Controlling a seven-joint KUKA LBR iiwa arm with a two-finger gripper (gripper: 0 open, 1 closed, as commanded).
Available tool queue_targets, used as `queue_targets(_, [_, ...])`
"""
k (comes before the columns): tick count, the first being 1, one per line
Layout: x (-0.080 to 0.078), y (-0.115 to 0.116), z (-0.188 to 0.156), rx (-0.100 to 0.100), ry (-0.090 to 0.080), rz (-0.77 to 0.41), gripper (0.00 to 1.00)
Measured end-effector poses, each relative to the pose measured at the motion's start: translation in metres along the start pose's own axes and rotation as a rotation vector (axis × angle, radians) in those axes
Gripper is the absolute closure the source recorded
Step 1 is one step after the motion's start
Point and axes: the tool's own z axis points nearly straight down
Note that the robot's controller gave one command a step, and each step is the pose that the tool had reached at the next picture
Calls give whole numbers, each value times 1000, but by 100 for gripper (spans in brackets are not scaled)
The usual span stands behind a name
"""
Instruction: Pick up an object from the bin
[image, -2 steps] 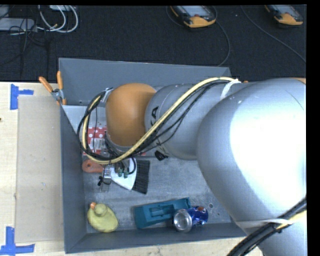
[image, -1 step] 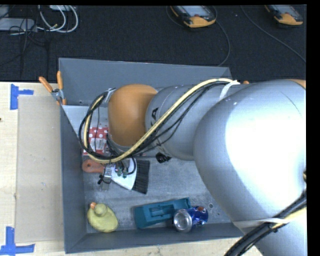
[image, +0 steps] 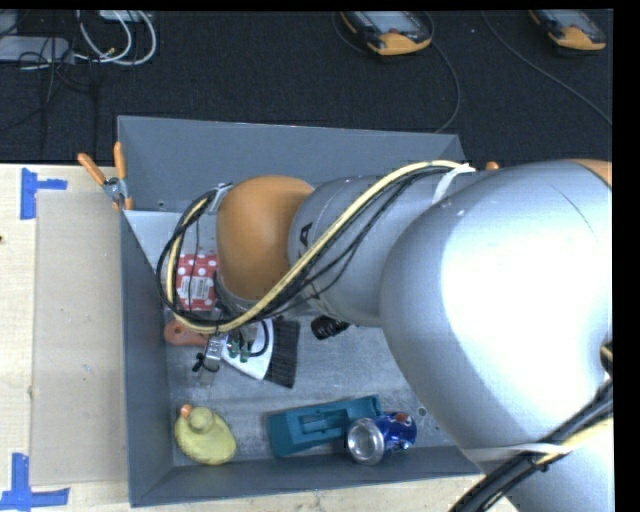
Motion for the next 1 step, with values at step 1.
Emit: queue_targets(1, [-7,3,-4,-3,-1,-107,100])
